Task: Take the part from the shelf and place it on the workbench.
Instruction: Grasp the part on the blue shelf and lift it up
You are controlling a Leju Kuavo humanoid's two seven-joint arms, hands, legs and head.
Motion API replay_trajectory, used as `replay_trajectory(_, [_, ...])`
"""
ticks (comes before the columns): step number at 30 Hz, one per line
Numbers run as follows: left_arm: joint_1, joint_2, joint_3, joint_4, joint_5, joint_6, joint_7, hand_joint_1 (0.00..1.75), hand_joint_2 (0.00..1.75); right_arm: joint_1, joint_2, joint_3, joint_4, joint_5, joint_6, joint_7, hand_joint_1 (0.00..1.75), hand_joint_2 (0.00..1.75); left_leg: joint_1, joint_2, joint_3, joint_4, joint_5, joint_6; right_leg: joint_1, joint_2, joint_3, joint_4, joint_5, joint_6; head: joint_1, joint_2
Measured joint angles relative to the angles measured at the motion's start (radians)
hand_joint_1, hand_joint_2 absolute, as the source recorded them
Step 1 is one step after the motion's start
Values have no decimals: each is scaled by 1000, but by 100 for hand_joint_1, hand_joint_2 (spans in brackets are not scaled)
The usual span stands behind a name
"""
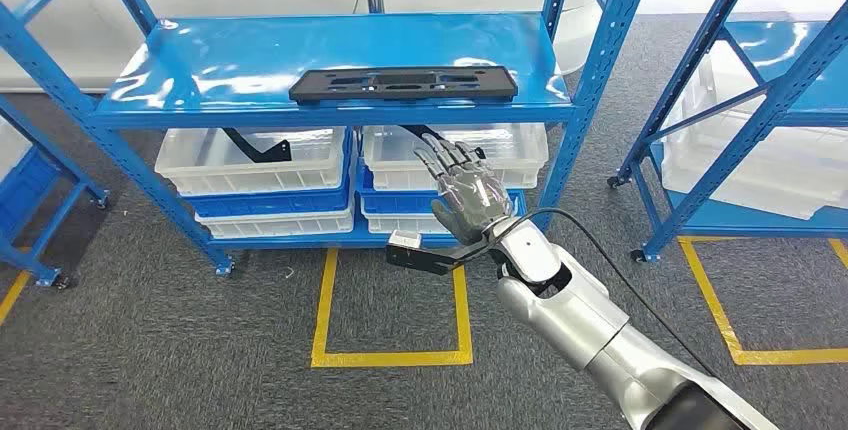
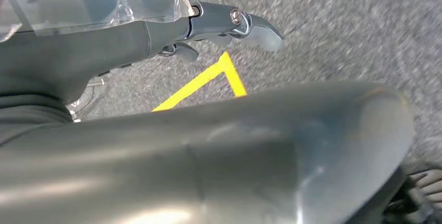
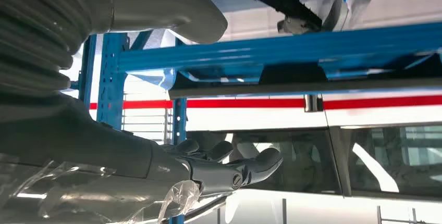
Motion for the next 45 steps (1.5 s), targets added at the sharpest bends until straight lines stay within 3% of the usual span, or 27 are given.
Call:
replay_trajectory(2, [0,0,0,0,0,0,0,0,0,0,0,0,0,0,1,0,0,175,0,0,1,2,1,-6,0,1,3,-4,3,-6,0,0])
replay_trajectory(5, [1,0,0,0,0,-1,0,0,0,-3,1,0,0,0,2,1,0,175,0,1,-3,38,-9,-19,-5,1,25,-14,8,-25,0,0])
replay_trajectory(7, [-2,0,0,0,0,-1,0,0,0,-6,3,0,0,0,3,1,0,175,3,2,-55,137,-55,-25,-8,0,37,-15,2,-34,0,0])
replay_trajectory(9, [-2,-1,-1,0,0,0,0,0,0,-5,4,0,0,0,7,1,0,175,5,2,-145,280,-107,-32,-9,1,44,-15,-7,-39,0,0])
replay_trajectory(11, [3,-1,-1,0,-1,0,0,0,0,-2,4,0,0,0,11,2,0,175,7,2,-198,335,-110,-37,-9,4,55,-15,-17,-39,0,0])
replay_trajectory(13, [6,0,-1,0,-1,0,0,0,0,-1,4,0,0,0,13,2,0,175,8,2,-191,276,-60,-36,-9,6,69,-15,-27,-36,0,0])
replay_trajectory(15, [6,0,-1,0,-1,0,0,0,0,-2,4,0,0,0,14,2,0,175,7,3,-140,133,24,-31,-9,7,87,-15,-39,-30,0,0])
replay_trajectory(16, [5,0,-1,0,-1,0,0,0,0,-3,4,0,0,0,14,2,0,175,5,3,-116,67,48,-27,-8,9,94,-15,-45,-25,0,0])
replay_trajectory(18, [4,0,-1,0,-1,0,0,0,0,-4,4,0,-1,1,16,3,0,175,1,3,-92,2,57,-16,-4,11,102,-15,-57,-13,0,0])
replay_trajectory(21, [5,-1,-1,0,-1,0,0,0,0,-5,4,0,-2,1,16,3,0,175,4,2,-76,1,61,2,-1,9,103,8,-70,4,0,0])
replay_trajectory(23, [3,0,-1,0,-1,1,0,0,0,-5,4,0,-4,1,16,3,0,175,5,2,-64,2,59,14,-3,4,57,98,-102,13,0,0])
replay_trajectory(25, [1,0,-1,0,-1,2,0,0,0,-2,2,0,-5,2,16,3,0,175,4,2,-57,2,49,20,-4,2,-36,243,-157,21,0,0])
replay_trajectory(26, [2,0,-1,0,-2,1,0,0,0,1,2,0,-5,2,17,4,0,175,4,1,-52,2,43,22,-4,2,-77,294,-178,22,1,0])
replay_trajectory(27, [4,0,-1,0,-2,1,0,0,0,3,1,0,-5,2,18,4,0,175,4,1,-45,2,37,21,-4,2,-101,308,-183,21,1,0])
replay_trajectory(28, [5,0,-1,0,-3,1,0,0,0,5,0,0,-5,1,19,4,0,175,4,0,-36,2,29,20,-4,2,-105,283,-166,19,1,0])
replay_trajectory(31, [6,0,-1,0,-4,1,0,0,0,5,-1,0,-4,1,23,4,0,175,3,-2,-3,1,3,11,0,2,-43,71,-21,4,1,0])
replay_trajectory(33, [4,0,-1,0,-5,2,0,0,0,5,-2,0,-4,0,27,5,0,175,0,-4,8,-3,-9,0,5,1,-17,-6,25,-7,1,0])
replay_trajectory(36, [3,0,-1,0,-5,2,0,0,0,2,-2,0,-6,0,28,5,0,175,-2,-4,16,9,-18,-14,2,1,-2,-17,27,-27,0,0])
replay_trajectory(37, [2,0,-1,0,-5,2,0,0,0,0,-1,0,-7,0,28,6,0,175,-1,-2,2,40,-30,-17,0,1,6,-18,24,-33,0,0])
replay_trajectory(38, [1,0,-1,0,-6,2,0,0,0,-2,0,0,-8,0,28,7,0,175,1,-1,-27,93,-50,-21,-2,0,13,-18,21,-38,0,0])
replay_trajectory(41, [2,0,-1,0,-8,2,0,0,0,-2,1,0,-8,0,33,7,0,175,4,0,-160,302,-123,-32,0,1,31,-18,2,-43,0,0])
replay_trajectory(42, [4,0,-1,0,-8,1,0,0,0,0,1,0,-8,-1,35,8,0,175,4,0,-188,323,-128,-32,1,2,39,-18,-5,-43,0,0])
replay_trajectory(43, [5,0,-1,0,-8,1,0,0,0,1,1,0,-8,-1,37,8,0,175,3,0,-196,306,-114,-31,2,3,50,-18,-14,-43,0,0])
replay_trajectory(45, [7,0,-1,0,-10,1,0,0,0,1,1,0,-8,-2,38,8,0,175,-2,0,-164,172,-24,-20,3,5,75,-19,-32,-40,0,0])
